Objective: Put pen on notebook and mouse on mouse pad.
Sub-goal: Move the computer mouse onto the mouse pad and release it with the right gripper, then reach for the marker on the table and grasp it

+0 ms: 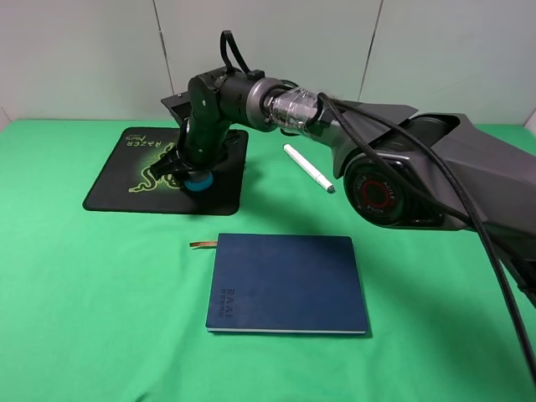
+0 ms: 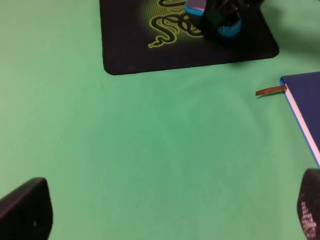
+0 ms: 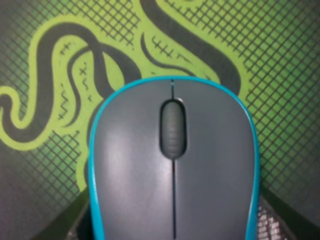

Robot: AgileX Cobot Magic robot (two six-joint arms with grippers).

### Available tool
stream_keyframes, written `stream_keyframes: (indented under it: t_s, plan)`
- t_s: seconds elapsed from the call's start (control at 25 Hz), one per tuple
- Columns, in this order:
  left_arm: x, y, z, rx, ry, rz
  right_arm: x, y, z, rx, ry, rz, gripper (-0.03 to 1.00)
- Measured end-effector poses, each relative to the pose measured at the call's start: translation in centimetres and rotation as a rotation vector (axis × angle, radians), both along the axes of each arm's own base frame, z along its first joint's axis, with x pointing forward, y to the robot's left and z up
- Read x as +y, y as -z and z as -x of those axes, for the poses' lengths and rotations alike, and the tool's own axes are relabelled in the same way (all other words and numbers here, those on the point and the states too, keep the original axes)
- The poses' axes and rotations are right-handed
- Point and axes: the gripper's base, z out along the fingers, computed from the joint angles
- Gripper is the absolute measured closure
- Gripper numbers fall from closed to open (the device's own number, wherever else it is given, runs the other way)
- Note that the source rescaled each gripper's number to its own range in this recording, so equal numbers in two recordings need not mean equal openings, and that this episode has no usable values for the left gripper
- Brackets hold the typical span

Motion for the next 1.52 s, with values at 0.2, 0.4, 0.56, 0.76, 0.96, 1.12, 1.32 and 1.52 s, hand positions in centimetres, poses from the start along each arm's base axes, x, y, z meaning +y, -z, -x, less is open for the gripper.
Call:
stream_keyframes:
  t_s: [0.2, 0.4, 0.56, 0.76, 0.96, 1.12, 1.32, 1.52]
  plan:
    - [0.0, 0.0, 0.0, 0.0, 0.0, 0.0, 0.0, -0.4, 0.0, -0.01, 0.0, -0.009, 0.43]
    - [0.0, 0.0, 0.0, 0.0, 0.0, 0.0, 0.2, -0.7, -0.3, -0.05, 0.0, -0.029, 0.31]
    - [0.0, 0.0, 0.0, 0.0, 0.0, 0.0, 0.3, -0.9, -0.5, -0.068, 0.001, -0.047, 0.01]
    - [0.0, 0.0, 0.0, 0.0, 0.0, 0.0, 0.3, -1.0, -0.3, -0.057, 0.0, -0.037, -0.03]
    - [0.0, 0.0, 0.0, 0.0, 0.0, 0.0, -0.1, -2.6, 0.1, -0.034, -0.001, -0.013, -0.03]
    - [0.0, 0.0, 0.0, 0.0, 0.0, 0.0, -0.9, -5.1, 0.5, -0.035, -0.006, 0.032, -0.03]
    - [0.0, 0.0, 0.0, 0.0, 0.0, 0.0, -2.3, -8.1, 1.0, -0.049, -0.007, 0.132, -0.03]
    - [0.0, 0.0, 0.0, 0.0, 0.0, 0.0, -4.0, -9.4, 1.2, -0.02, 0.012, 0.233, -0.03]
